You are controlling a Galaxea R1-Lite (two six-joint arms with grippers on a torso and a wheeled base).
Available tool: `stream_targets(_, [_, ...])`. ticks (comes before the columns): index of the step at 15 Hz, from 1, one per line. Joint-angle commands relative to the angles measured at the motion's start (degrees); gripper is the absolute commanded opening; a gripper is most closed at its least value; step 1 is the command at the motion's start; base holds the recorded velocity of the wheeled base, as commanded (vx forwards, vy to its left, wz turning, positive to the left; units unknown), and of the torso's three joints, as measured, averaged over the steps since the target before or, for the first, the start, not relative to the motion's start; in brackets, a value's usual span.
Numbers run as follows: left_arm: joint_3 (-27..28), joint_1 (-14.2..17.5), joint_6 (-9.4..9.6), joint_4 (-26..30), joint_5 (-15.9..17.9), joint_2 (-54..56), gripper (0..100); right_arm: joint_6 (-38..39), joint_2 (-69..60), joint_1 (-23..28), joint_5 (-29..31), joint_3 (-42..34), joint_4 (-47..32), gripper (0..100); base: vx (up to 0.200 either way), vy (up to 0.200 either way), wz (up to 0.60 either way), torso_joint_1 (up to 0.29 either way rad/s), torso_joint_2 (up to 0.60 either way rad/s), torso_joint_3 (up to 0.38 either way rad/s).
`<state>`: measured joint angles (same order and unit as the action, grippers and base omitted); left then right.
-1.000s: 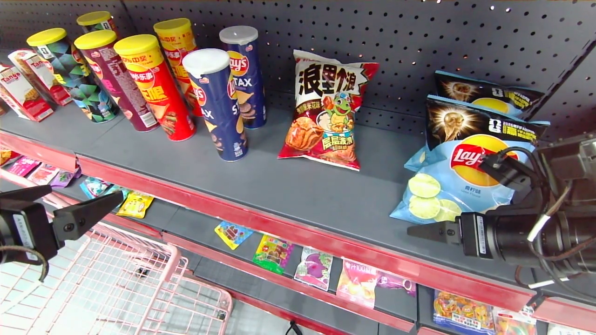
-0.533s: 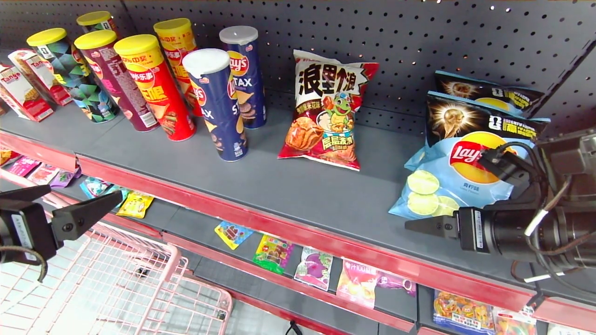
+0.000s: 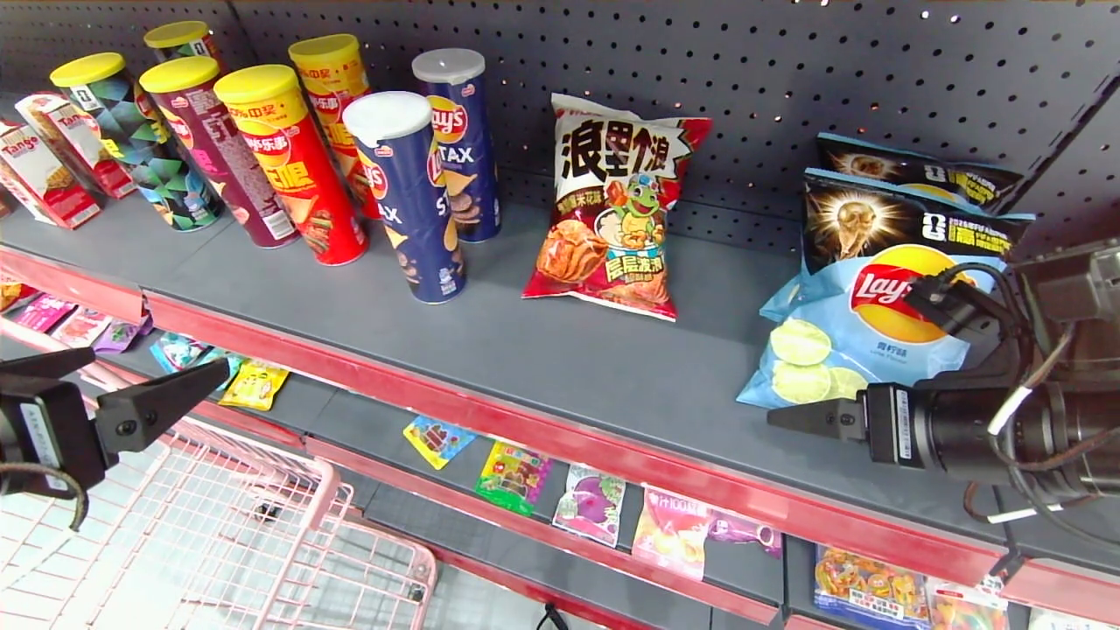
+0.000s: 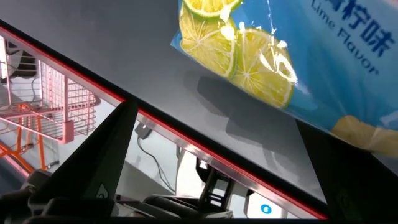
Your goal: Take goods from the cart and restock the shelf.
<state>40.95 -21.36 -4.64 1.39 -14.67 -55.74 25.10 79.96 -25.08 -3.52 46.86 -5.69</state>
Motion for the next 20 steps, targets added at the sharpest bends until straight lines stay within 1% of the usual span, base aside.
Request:
stream_targets(1, [0.0,0.0,-0.01,0.0,0.0,0.0,100,0.0,-0.1,0.2,-0.3,0.0,0.0,100,0.000,0.000,0.00,0.000,0.00,0.000])
stream_targets(7, [0.0,0.0,-0.01,0.0,0.0,0.3,100,0.0,-1.4,-0.6,-0.5,0.0,0.0,100,0.000,0.000,0.00,0.000,0.00,0.000])
stream_targets(12, [-0.1,0.0,0.07,0.0,-0.1,0.4,100,-0.4,-4.5,-4.5,-0.5,-0.7,-0.1,100,0.000,0.000,0.00,0.000,0.00,0.000])
stream_targets(13, [-0.4,0.0,0.07,0.1,-0.1,0.9,100,-2.4,-6.9,-6.1,-0.4,-0.4,-0.1,100,0.000,0.000,0.00,0.000,0.00,0.000])
stream_targets(15, [-1.0,-0.1,0.25,0.1,-0.1,1.3,100,-10.6,-10.9,-6.2,-0.2,-0.8,-0.1,100,0.000,0.000,0.00,0.000,0.00,0.000])
stream_targets(16, [-1.1,0.0,0.34,0.2,-0.1,1.4,100,-10.8,-11.8,-6.2,-0.3,-0.5,-0.1,100,0.000,0.000,0.00,0.000,0.00,0.000])
stream_targets(17, [-1.2,0.0,1.04,0.2,-0.2,1.6,100,-10.7,-13.2,-6.1,-0.3,-0.2,-0.1,100,0.000,0.000,0.00,0.000,0.00,0.000])
stream_targets(20, [-2.0,-0.1,2.18,0.3,-0.5,2.2,100,-9.5,-15.9,-5.2,0.2,-0.8,-0.1,100,0.000,0.000,0.00,0.000,0.00,0.000])
